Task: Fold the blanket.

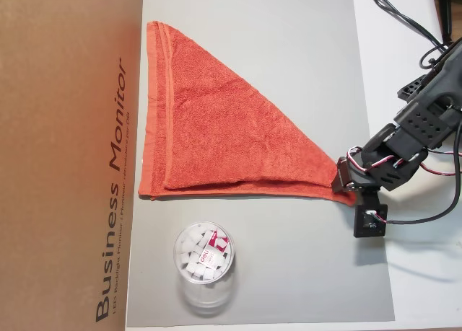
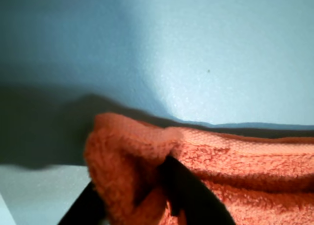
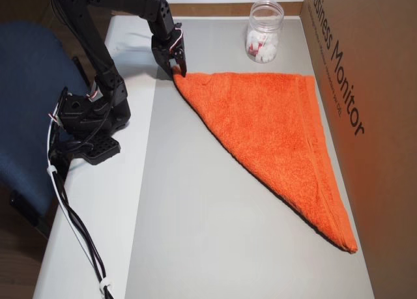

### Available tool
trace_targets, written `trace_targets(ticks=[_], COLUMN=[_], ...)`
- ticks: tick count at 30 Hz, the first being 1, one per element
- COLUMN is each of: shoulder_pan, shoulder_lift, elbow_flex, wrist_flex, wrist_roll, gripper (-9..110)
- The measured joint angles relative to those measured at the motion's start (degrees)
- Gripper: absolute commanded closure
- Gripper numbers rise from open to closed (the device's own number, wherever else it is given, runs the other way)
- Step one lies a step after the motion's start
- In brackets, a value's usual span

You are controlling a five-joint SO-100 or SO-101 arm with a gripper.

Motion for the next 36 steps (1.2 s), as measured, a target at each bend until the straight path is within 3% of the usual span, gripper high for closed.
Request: trace_targets(ticks=[11, 20, 36], shoulder_pan=[1.0, -2.0, -6.9], shoulder_lift=[0.0, 2.7, 15.9], elbow_flex=[0.0, -0.7, -0.5], wrist_flex=[0.6, 1.6, 12.6], wrist_roll=[0.7, 8.2, 8.5], gripper=[102, 102, 102])
